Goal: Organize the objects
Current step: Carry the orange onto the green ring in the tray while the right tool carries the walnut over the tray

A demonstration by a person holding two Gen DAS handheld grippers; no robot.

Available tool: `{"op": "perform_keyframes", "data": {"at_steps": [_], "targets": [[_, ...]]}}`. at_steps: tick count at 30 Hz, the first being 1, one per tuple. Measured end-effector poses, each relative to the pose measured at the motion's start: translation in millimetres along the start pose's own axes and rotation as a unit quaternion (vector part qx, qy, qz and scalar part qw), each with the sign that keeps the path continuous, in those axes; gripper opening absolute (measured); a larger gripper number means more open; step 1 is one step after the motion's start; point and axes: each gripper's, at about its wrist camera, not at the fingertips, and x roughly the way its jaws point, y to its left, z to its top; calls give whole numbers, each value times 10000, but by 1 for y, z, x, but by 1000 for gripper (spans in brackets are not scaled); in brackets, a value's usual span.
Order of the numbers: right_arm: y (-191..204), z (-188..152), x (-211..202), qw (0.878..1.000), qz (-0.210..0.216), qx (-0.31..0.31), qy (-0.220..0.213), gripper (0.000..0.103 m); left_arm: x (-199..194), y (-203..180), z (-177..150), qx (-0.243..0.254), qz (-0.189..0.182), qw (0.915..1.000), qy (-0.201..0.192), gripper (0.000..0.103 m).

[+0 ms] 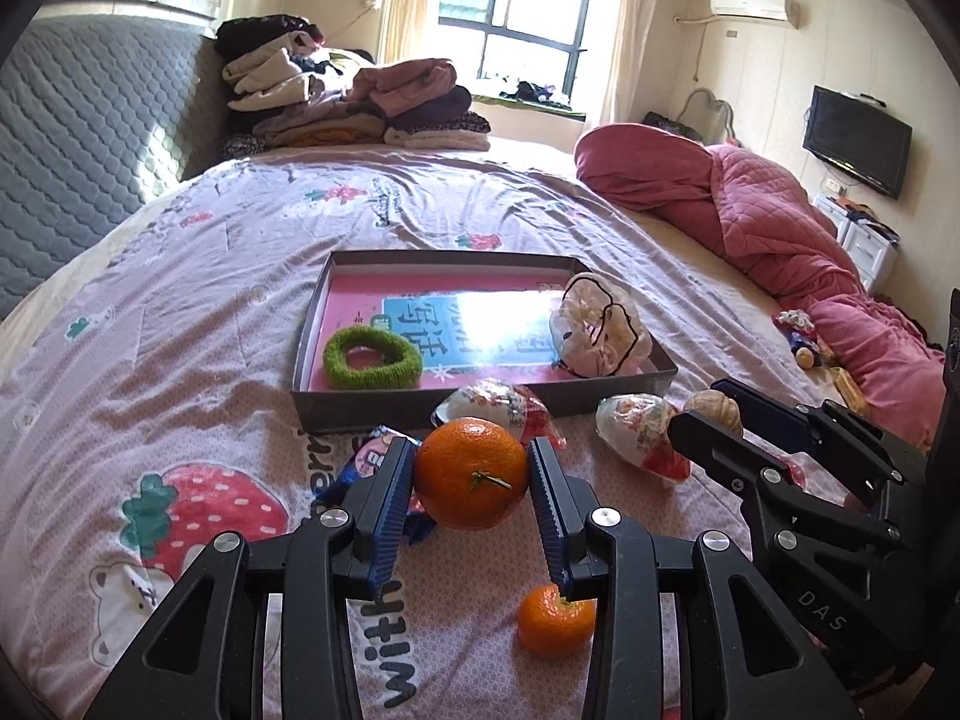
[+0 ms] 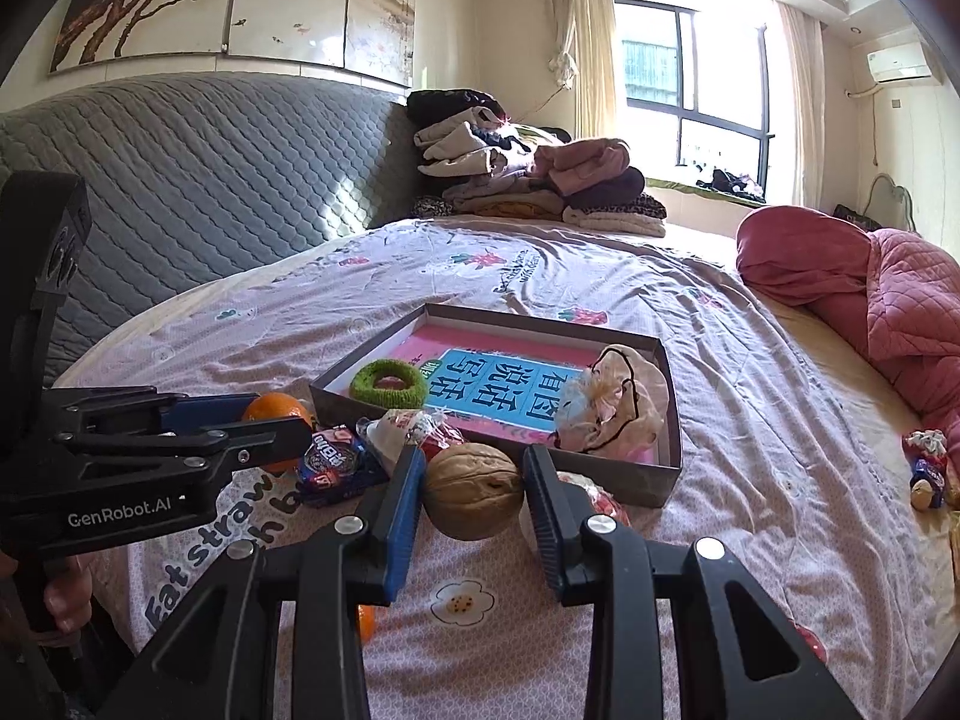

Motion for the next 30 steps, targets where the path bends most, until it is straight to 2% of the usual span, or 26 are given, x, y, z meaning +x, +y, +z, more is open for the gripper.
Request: {"op": "perform_keyframes", "data": {"at_steps": [11, 30], "targets": [[-4, 10, 11, 10000, -9, -80, -56, 35, 9, 2, 17, 251, 119, 9996, -97, 40], [-20, 30, 42, 9999, -27, -154, 46, 35, 46, 14, 48, 358, 298, 9989, -109, 40]]}}
